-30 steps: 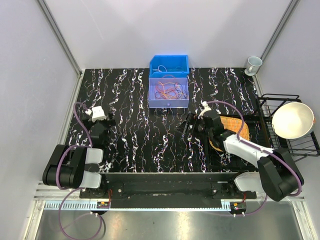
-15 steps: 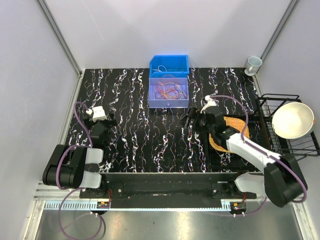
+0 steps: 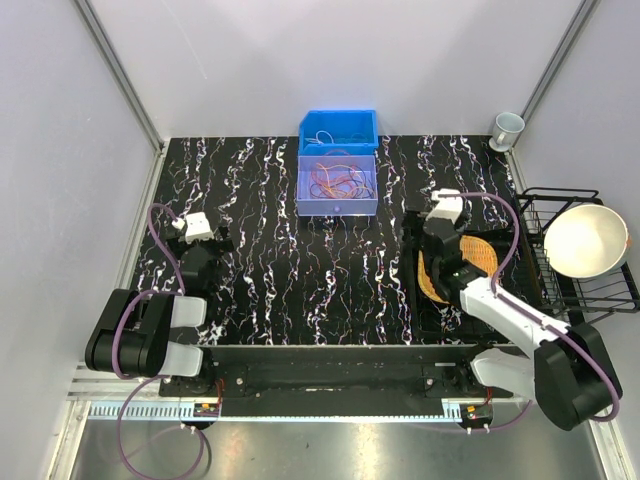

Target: Untangle the cables

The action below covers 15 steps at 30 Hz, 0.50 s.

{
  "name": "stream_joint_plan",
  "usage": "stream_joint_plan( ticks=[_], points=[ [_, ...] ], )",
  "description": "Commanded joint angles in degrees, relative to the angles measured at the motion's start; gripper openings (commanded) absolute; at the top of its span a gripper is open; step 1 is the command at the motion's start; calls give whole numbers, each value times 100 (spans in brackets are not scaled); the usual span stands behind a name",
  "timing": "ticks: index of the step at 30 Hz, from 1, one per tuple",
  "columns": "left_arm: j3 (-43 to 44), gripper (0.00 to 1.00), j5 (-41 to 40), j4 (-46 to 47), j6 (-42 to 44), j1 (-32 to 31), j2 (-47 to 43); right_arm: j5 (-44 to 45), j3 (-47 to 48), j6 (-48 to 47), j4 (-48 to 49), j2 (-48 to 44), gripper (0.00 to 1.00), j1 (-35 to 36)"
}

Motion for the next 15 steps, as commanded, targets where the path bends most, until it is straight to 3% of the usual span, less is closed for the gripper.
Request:
stream_joint_plan(
  ticks=[1,8,11,15],
  points=[
    [101,99,102,286,-77,15,14,643,-313,-449,723,55,100,-535],
    [101,99,111,277,-69,7,14,416,-383,-1292,1547,837,100,-1054],
    [110,99,111,286,-77,7,14,38,-936,-1328,2801,1214,100,-1397],
    [110,99,111,277,-77,15,14,368,-990,-1355,3531,1521,100,-1442]
  ],
)
